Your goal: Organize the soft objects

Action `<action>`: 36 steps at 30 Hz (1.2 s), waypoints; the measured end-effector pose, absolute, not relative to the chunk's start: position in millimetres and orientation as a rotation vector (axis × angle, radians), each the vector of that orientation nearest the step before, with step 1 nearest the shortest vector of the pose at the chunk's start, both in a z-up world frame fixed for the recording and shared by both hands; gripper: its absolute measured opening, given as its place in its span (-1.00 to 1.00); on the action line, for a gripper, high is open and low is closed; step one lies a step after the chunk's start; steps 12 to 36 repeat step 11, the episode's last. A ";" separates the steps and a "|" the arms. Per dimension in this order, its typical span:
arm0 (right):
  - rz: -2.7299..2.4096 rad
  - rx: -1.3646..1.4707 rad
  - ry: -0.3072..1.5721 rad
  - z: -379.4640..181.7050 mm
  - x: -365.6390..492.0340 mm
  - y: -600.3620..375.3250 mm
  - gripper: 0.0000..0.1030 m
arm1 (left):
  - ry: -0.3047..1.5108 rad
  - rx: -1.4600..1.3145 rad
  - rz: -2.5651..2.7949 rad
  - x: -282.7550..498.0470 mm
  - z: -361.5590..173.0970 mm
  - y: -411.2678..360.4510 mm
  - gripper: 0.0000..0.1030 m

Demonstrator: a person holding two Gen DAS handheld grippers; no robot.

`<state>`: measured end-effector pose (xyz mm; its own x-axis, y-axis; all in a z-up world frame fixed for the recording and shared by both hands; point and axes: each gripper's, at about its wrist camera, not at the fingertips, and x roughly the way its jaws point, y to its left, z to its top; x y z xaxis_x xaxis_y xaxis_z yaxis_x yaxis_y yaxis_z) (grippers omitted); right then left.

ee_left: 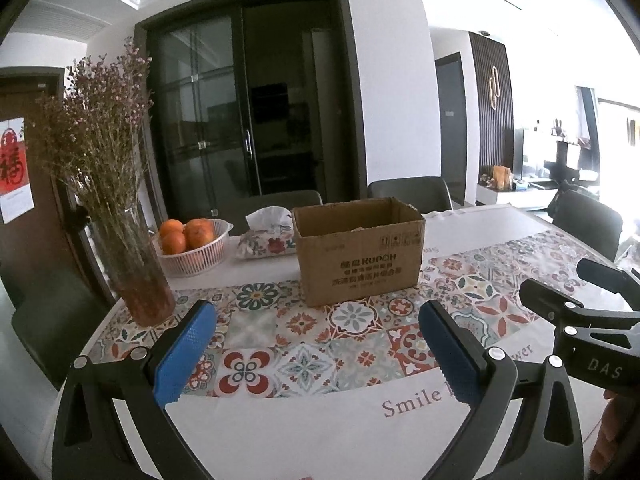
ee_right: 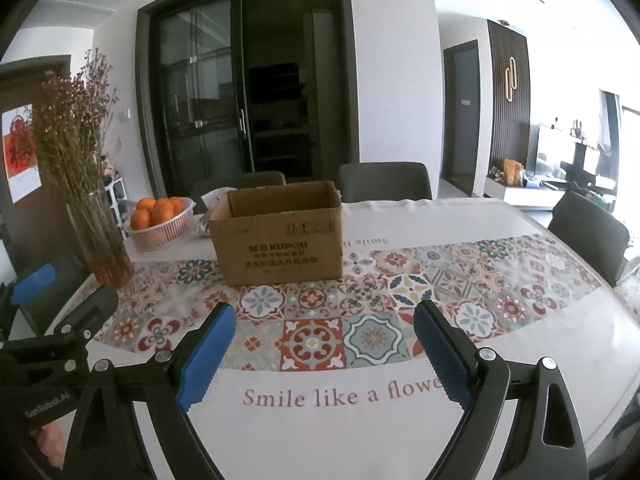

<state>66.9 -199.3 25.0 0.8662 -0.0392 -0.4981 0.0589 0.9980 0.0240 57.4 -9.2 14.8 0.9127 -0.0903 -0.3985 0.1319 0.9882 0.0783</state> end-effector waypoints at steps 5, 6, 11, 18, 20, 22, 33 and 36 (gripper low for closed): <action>-0.053 0.036 0.525 23.7 62.5 -196.3 0.77 | 0.409 0.100 -0.120 54.6 12.9 -6.4 1.00; -0.053 0.036 0.525 23.8 61.5 -195.7 0.77 | 0.411 0.100 -0.124 53.9 12.5 -6.1 1.00; -0.052 0.031 0.527 23.7 60.7 -191.6 0.77 | 0.420 0.093 -0.135 51.8 10.6 -2.2 1.00; -0.052 0.031 0.527 23.7 60.7 -191.6 0.77 | 0.420 0.093 -0.135 51.8 10.6 -2.2 1.00; -0.052 0.031 0.527 23.7 60.7 -191.6 0.77 | 0.420 0.093 -0.135 51.8 10.6 -2.2 1.00; -0.052 0.031 0.527 23.7 60.7 -191.6 0.77 | 0.420 0.093 -0.135 51.8 10.6 -2.2 1.00; -0.052 0.031 0.527 23.7 60.7 -191.6 0.77 | 0.420 0.093 -0.135 51.8 10.6 -2.2 1.00; -0.052 0.031 0.527 23.7 60.7 -191.6 0.77 | 0.420 0.093 -0.135 51.8 10.6 -2.2 1.00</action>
